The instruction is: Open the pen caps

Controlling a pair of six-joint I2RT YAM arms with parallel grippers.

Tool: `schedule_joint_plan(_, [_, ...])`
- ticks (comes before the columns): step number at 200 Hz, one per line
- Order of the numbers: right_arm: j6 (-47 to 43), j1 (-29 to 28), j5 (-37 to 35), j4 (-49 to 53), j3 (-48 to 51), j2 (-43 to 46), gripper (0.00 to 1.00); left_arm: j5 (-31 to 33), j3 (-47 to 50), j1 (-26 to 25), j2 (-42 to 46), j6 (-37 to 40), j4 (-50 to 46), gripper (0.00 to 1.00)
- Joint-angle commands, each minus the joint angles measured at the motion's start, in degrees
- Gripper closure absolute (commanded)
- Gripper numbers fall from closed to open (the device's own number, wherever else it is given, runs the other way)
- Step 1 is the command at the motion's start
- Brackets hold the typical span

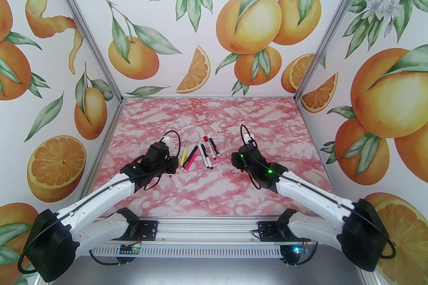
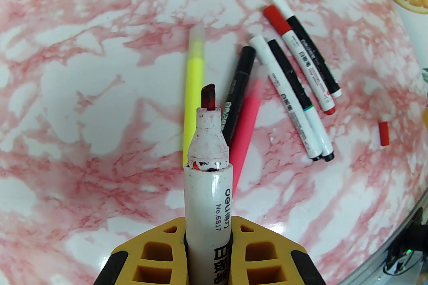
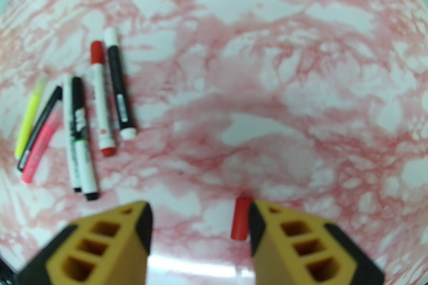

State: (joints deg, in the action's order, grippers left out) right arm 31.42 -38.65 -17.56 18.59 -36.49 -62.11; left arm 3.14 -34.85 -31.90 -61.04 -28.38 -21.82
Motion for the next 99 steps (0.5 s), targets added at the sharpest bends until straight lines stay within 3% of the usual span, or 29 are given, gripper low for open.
schedule_joint_plan(1, [-0.07,-0.4,1.66,5.73,-1.77,4.45,0.35,-0.49,0.45,1.69,-0.77,0.49,2.31,0.92])
schedule_joint_plan(69, [-0.47,-0.44,7.41,9.18,-3.71,13.19,0.01,-3.03,0.75,4.77,-3.55,1.91,3.52,0.92])
schedule_joint_plan(99, [-1.19,-0.39,11.39,8.55,-4.19,15.4,0.0,-4.34,0.04,6.26,-5.1,3.28,3.32,0.92])
